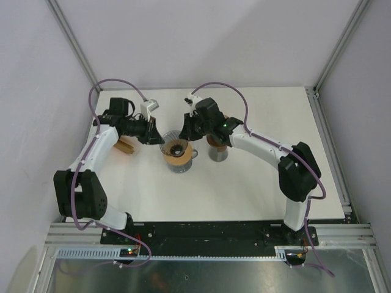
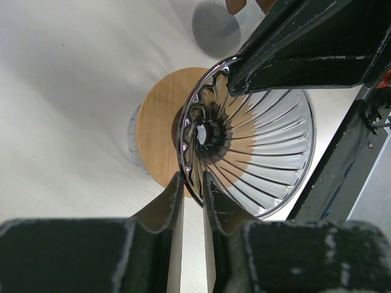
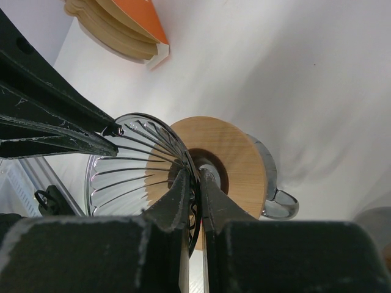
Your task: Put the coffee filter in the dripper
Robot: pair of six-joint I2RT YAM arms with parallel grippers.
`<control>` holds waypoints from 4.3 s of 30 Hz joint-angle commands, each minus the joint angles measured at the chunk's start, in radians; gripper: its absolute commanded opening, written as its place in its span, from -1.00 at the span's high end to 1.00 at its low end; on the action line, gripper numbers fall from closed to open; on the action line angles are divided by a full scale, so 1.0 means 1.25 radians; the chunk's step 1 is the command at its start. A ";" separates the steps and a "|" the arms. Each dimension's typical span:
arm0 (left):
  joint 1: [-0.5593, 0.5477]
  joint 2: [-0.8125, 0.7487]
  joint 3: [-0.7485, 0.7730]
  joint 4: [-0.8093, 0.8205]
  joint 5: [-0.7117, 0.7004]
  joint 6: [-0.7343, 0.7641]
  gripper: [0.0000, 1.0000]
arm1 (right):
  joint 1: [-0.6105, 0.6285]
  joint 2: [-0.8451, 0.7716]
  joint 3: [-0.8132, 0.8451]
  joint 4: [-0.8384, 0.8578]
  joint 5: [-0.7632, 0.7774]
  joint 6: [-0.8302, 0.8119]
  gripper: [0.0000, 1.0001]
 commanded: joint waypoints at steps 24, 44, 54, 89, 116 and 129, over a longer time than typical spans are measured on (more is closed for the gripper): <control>-0.037 0.029 -0.065 -0.003 -0.004 0.063 0.99 | 0.012 0.092 -0.035 0.035 0.077 -0.088 1.00; -0.063 0.012 -0.042 0.000 -0.012 0.044 0.99 | 0.035 0.136 -0.085 0.019 0.111 -0.092 1.00; -0.064 0.012 -0.022 0.000 -0.006 0.028 1.00 | 0.037 0.151 -0.088 -0.009 0.145 -0.091 1.00; -0.039 0.015 -0.029 0.021 -0.039 0.042 0.47 | 0.061 0.081 -0.094 0.008 0.206 -0.086 0.89; -0.038 -0.033 0.081 0.021 -0.099 0.035 -0.04 | 0.081 0.024 0.053 -0.028 0.210 -0.115 -0.09; 0.049 -0.070 0.112 0.020 -0.106 0.044 -0.15 | 0.094 -0.002 0.135 -0.047 0.216 -0.161 -0.29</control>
